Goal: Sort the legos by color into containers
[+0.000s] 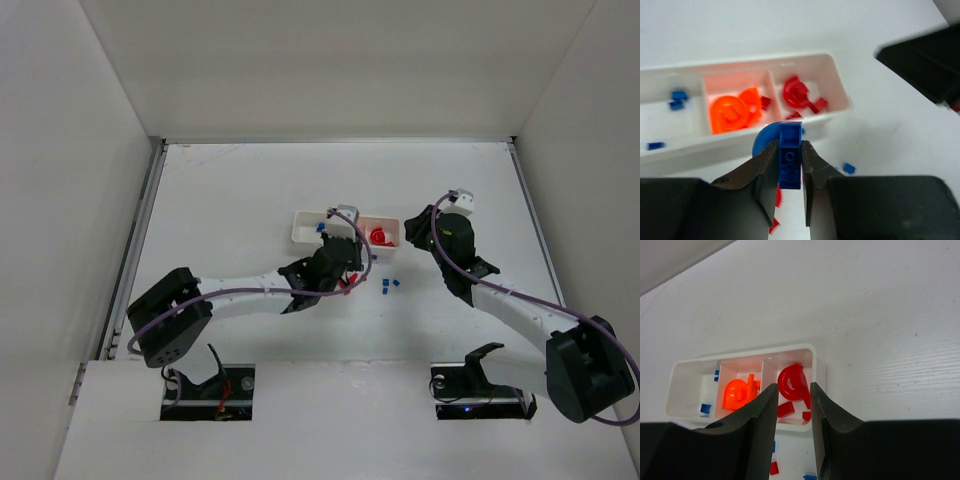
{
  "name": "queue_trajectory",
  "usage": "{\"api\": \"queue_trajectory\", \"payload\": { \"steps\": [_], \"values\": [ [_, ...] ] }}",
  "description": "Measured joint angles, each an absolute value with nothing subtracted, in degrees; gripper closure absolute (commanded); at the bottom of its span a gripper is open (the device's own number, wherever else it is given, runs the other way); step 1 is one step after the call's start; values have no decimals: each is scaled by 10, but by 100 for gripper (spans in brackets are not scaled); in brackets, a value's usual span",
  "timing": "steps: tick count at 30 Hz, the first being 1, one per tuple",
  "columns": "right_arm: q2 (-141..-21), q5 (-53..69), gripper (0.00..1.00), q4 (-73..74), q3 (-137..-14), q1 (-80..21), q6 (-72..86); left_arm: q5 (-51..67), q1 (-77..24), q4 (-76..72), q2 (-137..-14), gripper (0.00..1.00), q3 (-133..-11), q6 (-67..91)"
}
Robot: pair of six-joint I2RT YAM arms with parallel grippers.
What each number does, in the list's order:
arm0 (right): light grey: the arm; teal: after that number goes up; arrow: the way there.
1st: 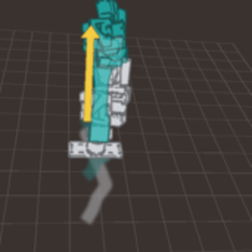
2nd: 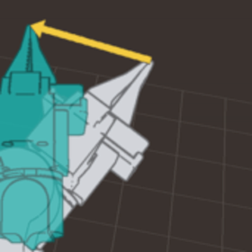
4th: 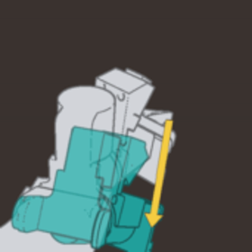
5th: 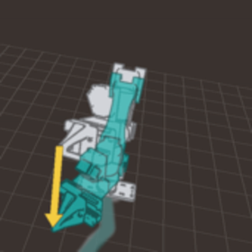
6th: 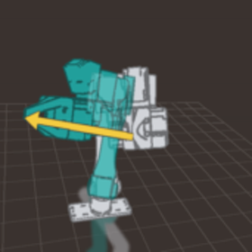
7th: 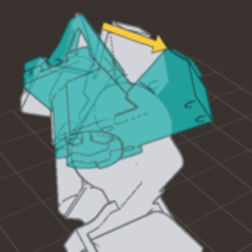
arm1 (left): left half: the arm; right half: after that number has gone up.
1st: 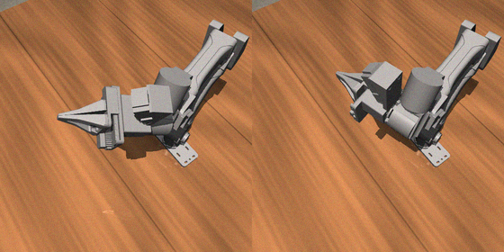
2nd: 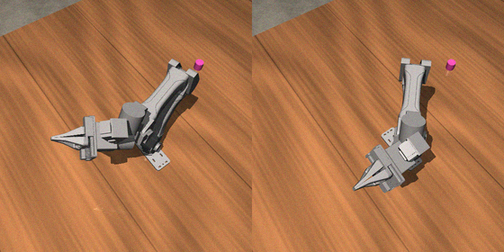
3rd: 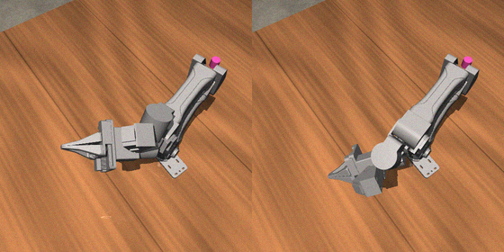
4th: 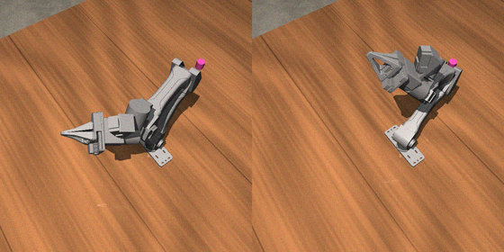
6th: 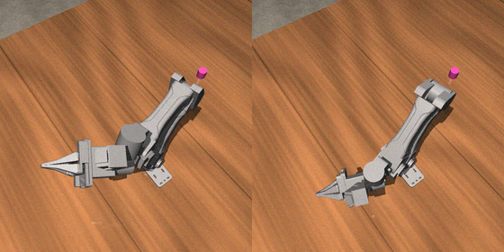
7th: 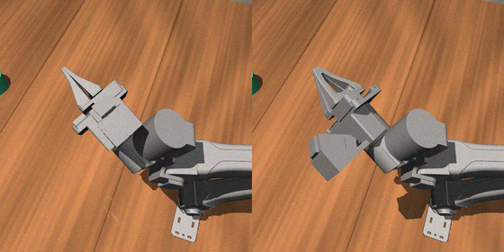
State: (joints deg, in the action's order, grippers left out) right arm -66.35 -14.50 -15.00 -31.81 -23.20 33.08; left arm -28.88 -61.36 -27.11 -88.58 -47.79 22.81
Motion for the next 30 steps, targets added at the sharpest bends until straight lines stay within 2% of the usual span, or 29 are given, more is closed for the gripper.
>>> {"api": "queue_trajectory", "payload": {
  "steps": [8, 12, 21, 27, 30],
  "values": [
    [-669, -145, 64, -150, -318, -233, 331, -289, -468, -275, -884, 86, -464, 257],
    [-668, -145, 66, -150, -318, -245, 330, -283, -430, -277, -907, 80, -464, 265],
    [-672, -157, 70, -127, -319, -384, 315, -279, -424, -276, -940, 65, -464, 275],
    [-672, -199, 71, -84, -320, -493, 316, -282, -428, -278, -934, 64, -459, 279],
    [-672, -211, 67, -68, -320, -538, 326, -283, -443, -278, -903, 65, -433, 283]
  ]
}}
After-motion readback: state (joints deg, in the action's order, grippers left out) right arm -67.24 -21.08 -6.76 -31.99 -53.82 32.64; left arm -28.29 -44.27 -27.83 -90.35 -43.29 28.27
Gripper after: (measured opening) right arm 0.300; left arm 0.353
